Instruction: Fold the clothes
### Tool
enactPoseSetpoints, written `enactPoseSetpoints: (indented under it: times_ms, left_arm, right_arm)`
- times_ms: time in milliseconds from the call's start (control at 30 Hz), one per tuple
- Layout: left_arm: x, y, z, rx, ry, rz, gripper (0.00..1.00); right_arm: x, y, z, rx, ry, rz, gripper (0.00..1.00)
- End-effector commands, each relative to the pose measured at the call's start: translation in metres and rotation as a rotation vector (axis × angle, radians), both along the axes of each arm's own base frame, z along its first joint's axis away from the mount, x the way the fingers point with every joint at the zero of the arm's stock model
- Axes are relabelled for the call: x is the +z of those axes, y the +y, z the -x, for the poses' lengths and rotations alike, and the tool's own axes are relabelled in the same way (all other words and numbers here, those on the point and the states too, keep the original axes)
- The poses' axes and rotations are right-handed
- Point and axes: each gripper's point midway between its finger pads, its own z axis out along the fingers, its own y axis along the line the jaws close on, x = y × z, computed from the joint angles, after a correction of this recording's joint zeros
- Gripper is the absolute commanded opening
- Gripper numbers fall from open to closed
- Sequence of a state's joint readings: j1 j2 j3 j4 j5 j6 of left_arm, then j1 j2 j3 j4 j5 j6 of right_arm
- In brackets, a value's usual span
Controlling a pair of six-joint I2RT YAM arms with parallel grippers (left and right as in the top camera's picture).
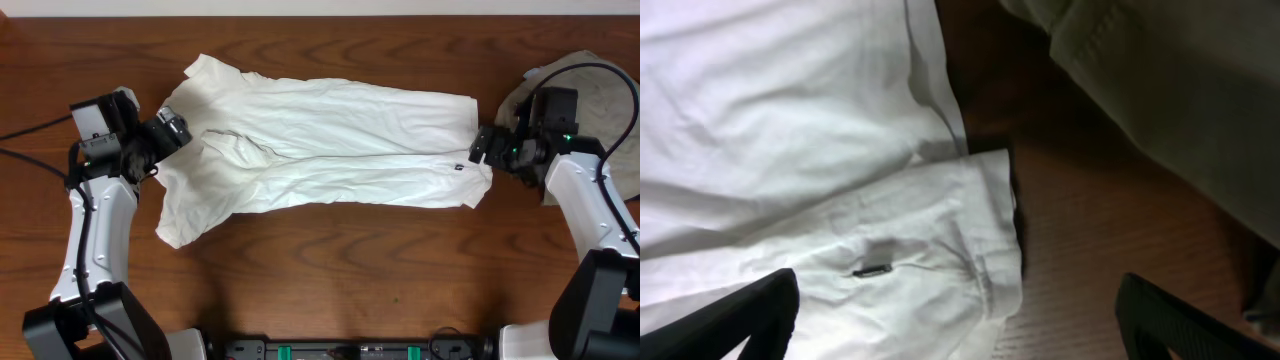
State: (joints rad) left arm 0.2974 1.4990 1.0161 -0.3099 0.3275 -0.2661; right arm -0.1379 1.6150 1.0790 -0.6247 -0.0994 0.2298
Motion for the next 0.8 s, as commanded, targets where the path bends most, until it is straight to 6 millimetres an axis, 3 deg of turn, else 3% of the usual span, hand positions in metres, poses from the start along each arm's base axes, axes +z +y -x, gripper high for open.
enactPoseSetpoints:
  times_ms: [0, 200, 467, 600, 767]
  left_arm:
    - [0.01, -0.008, -0.007, -0.039, -0.03, 0.048, 0.99]
    - [0.014, -0.036, -0.002, -0.142, -0.037, 0.178, 0.99]
    - [0.023, -0.049, -0.005, -0.2, -0.065, 0.198, 1.0]
    - [0.047, -0.065, -0.018, -0.27, -0.116, 0.165, 1.0]
    - [0.093, -0.074, -0.04, -0.262, -0.17, 0.048, 1.0]
  right_arm:
    - [0.008, -0.002, -0.004, -0.004, -0.002, 0.019, 0.99]
    - [0.029, 0.002, -0.001, 0.005, 0.03, -0.007, 0.99]
    - [0.058, 0.037, -0.019, 0.131, -0.064, -0.177, 0.99]
    - [0.08, 0.038, -0.027, 0.166, -0.105, -0.169, 0.97]
    - [0.132, 0.031, -0.046, 0.188, -0.195, -0.11, 0.96]
